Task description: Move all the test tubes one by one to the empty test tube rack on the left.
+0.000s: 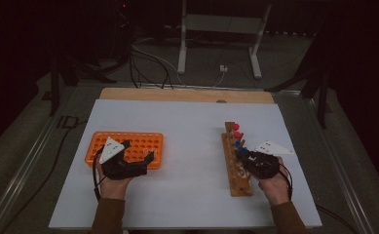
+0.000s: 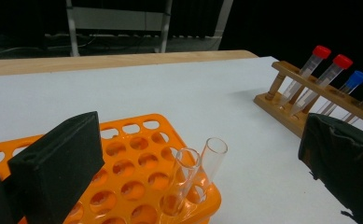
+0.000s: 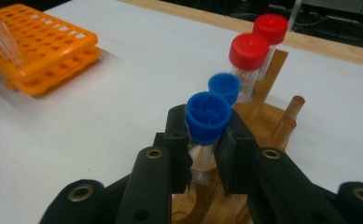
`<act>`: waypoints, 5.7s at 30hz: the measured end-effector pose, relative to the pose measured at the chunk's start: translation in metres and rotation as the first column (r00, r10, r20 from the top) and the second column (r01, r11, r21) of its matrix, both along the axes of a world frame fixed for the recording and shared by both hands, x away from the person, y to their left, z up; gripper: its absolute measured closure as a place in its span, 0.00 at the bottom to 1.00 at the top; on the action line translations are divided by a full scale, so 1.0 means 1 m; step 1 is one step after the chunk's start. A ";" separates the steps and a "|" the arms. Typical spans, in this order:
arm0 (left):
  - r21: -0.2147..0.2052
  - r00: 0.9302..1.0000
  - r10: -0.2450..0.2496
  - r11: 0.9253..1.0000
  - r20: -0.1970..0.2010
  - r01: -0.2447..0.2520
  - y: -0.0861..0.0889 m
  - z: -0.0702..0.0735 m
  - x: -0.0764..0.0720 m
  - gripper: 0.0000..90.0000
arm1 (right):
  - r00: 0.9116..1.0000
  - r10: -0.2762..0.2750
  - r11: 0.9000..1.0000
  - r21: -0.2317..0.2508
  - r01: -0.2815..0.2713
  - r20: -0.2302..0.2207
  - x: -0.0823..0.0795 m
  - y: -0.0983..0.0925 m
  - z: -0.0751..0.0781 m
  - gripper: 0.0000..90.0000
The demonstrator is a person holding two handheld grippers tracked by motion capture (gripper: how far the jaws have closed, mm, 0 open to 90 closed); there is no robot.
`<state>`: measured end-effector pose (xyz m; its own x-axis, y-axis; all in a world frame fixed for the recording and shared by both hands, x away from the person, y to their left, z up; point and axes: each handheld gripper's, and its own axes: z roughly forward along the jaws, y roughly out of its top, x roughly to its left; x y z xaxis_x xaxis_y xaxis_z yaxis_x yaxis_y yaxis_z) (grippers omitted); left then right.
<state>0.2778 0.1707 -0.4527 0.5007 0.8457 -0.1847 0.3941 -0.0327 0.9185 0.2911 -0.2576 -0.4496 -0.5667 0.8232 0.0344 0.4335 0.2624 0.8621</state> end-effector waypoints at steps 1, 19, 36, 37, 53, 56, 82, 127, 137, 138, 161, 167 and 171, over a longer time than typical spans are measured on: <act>0.003 1.000 -0.001 1.000 -0.001 0.001 0.000 0.000 0.000 0.01 | 1.000 -0.001 1.000 0.003 0.001 0.002 -0.001 0.000 0.002 0.85; 0.019 0.999 -0.027 0.999 0.031 0.026 -0.010 0.008 -0.003 0.01 | 0.996 -0.004 0.999 0.033 0.001 0.085 -0.016 -0.006 0.037 0.85; 0.036 0.980 -0.150 0.988 0.127 0.147 -0.050 0.027 -0.016 0.01 | 0.992 0.081 0.995 0.058 -0.087 0.097 -0.026 0.011 0.048 0.85; 0.034 0.978 -0.160 0.987 0.131 0.157 -0.053 0.027 -0.016 0.01 | 0.992 0.090 0.994 0.058 -0.096 0.092 -0.026 0.013 0.047 0.85; 0.077 0.948 -0.312 0.948 0.062 0.308 -0.108 0.012 -0.020 0.06 | 0.980 0.196 0.977 0.074 -0.198 0.040 -0.033 0.053 0.034 0.85; 0.093 0.933 -0.358 0.931 0.045 0.353 -0.121 0.008 -0.023 0.07 | 0.975 0.219 0.971 0.089 -0.222 0.035 -0.034 0.056 0.033 0.85; 0.148 0.874 -0.486 0.865 0.018 0.479 -0.145 -0.003 -0.033 0.84 | 0.939 0.343 0.933 0.119 -0.340 -0.005 -0.040 0.076 0.026 0.85; 0.062 0.982 -0.163 0.985 0.096 0.158 -0.018 0.022 -0.017 0.85 | 0.995 0.091 0.974 0.207 -0.095 0.031 -0.020 0.016 0.034 0.00; 0.073 0.991 -0.100 0.993 0.091 0.093 0.000 0.019 -0.015 0.85 | 0.996 0.085 0.973 0.211 -0.091 0.036 -0.021 0.013 0.035 0.00; 0.072 0.991 -0.095 0.993 0.092 0.088 0.001 0.018 -0.015 0.85 | 0.996 0.084 0.973 0.213 -0.090 0.038 -0.021 0.012 0.036 0.00; 0.131 0.998 0.014 0.991 0.064 -0.023 0.011 -0.012 0.003 0.85 | 0.996 0.084 0.972 0.215 -0.091 0.044 -0.021 0.012 0.036 0.00; 0.144 0.999 0.022 0.989 0.028 -0.026 0.010 -0.022 0.008 0.85 | 0.996 0.085 0.973 0.213 -0.092 0.041 -0.021 0.012 0.035 0.00; 0.168 1.000 0.014 0.986 -0.021 -0.010 0.010 -0.029 0.011 0.85 | 0.996 0.086 0.973 0.213 -0.093 0.039 -0.021 0.012 0.034 0.00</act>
<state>0.2889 0.1811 -0.4814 0.4879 0.8714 -0.0511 0.4157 -0.1805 0.8914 0.2705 -0.2457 -0.4151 -0.6410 0.7445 0.1866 0.3902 0.1067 0.9145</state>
